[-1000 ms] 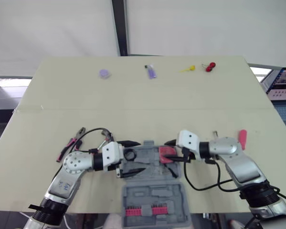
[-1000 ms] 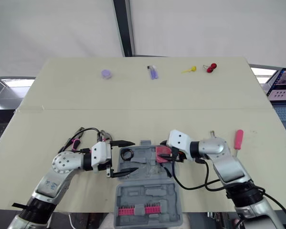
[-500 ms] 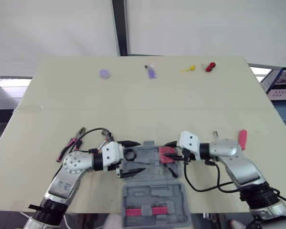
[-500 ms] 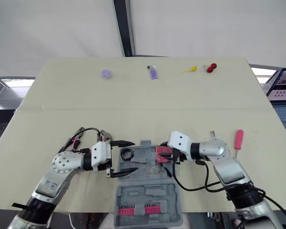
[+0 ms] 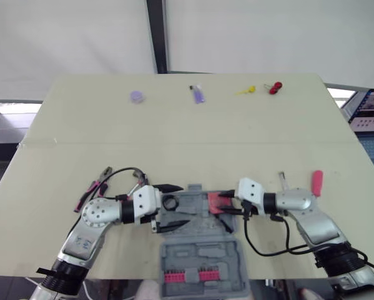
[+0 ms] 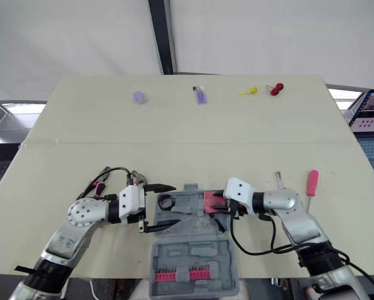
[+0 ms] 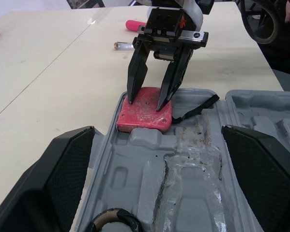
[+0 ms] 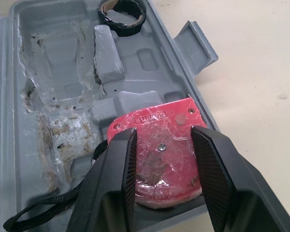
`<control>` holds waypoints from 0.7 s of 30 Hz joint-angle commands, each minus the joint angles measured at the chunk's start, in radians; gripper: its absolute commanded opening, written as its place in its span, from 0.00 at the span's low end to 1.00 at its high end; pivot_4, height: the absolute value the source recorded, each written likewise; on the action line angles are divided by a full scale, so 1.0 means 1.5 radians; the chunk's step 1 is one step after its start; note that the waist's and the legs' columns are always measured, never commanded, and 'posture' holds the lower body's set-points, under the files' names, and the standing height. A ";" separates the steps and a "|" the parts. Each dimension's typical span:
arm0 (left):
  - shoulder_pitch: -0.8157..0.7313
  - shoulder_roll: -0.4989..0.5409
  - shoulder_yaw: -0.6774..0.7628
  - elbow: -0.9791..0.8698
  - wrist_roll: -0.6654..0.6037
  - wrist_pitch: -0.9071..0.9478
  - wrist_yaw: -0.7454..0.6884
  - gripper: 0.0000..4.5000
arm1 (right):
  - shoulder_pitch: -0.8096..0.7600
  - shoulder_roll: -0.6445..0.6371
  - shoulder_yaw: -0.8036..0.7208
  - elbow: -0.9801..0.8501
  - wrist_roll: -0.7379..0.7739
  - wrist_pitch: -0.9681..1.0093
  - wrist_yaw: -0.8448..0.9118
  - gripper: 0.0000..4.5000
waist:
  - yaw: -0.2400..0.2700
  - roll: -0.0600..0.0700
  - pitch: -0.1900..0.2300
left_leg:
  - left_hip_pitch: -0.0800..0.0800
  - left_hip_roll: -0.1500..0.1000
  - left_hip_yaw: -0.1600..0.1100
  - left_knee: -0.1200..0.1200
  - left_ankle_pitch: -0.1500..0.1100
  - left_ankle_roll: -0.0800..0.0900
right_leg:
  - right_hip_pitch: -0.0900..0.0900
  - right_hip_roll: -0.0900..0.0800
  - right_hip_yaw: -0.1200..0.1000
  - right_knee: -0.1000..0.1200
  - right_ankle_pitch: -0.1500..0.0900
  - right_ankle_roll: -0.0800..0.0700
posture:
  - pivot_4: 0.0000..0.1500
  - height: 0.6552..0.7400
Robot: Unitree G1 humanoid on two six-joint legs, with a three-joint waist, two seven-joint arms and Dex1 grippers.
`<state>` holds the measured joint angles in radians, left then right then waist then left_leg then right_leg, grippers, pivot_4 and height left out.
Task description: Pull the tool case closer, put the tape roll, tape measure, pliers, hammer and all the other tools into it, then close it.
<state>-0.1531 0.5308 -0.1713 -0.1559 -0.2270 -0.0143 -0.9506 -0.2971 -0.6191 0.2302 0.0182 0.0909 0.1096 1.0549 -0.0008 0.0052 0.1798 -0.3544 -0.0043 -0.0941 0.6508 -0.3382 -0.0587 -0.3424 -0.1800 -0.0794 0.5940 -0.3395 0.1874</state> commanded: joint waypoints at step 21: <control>-0.001 0.007 0.014 -0.028 -0.004 -0.001 0.003 1.00 | 0.008 0.030 0.012 0.160 0.012 -0.077 0.019 0.42 | 0.000 -0.004 -0.006 | 0.002 0.000 0.000 0.000 0.000 0.000 | 0.003 0.000 0.000 -0.001 0.000 0.000 | 1.00 1.00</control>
<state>-0.1530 0.5323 -0.1660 -0.1572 -0.2272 -0.0080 -0.9507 -0.3194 -0.5651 0.2328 0.2372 0.1168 -0.0646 1.0601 -0.0008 -0.0006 0.1710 -0.3508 -0.0041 -0.0943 0.6504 -0.3382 -0.0587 -0.3383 -0.1799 -0.0794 0.5933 -0.3396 0.1874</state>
